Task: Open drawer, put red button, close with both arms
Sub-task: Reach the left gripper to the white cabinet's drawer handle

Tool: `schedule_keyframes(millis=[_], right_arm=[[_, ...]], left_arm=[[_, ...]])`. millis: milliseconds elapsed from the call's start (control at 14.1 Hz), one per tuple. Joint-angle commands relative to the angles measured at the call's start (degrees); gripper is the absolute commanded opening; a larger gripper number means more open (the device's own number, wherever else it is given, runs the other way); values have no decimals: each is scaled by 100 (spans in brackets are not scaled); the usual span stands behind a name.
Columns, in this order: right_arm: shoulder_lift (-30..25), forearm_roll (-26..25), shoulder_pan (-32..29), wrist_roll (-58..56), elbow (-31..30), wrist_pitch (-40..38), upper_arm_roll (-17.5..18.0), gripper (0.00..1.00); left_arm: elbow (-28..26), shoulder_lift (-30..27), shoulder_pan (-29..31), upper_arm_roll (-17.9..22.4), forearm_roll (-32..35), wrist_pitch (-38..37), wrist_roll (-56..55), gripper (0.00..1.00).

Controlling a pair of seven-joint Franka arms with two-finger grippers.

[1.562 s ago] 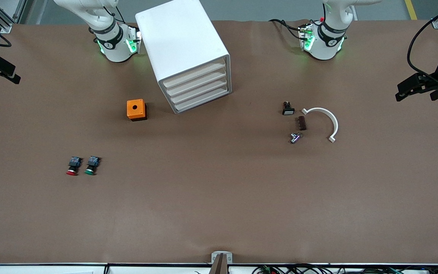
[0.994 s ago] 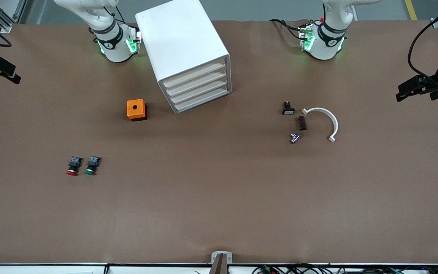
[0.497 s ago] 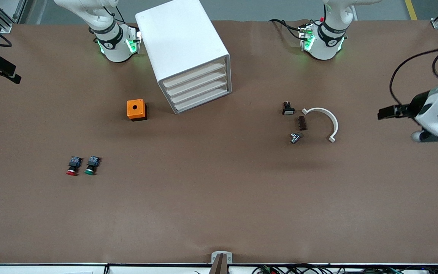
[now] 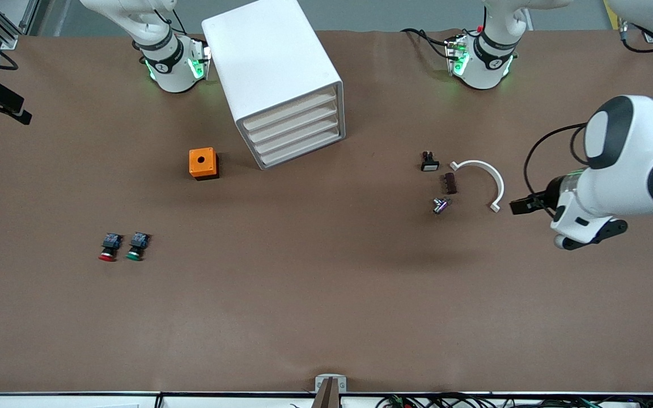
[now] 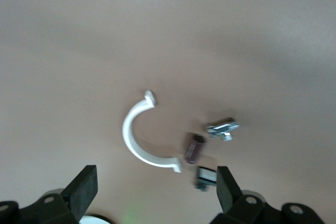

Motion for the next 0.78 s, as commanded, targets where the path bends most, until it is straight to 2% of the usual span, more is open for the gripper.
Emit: schedule_keyframes(millis=[0,71,284,710], right_arm=[[12,20,-10,-52,59,-49,13,100],[12,20,-10,-52,59,-57,13,100],[3,11,-10,-52,59,-66,13,100],[3,11,-19,-61,59,-75,13,100]], left_arm=[[206,296,-132,-20,-357,-144,-1349,100],[206,410,-220,-46,-436,-205,-1851,100],[197,752,-291,-55,-1243,-250,-3608,100],[337,1411,-291,-432,-2535,-443,-5912,100]])
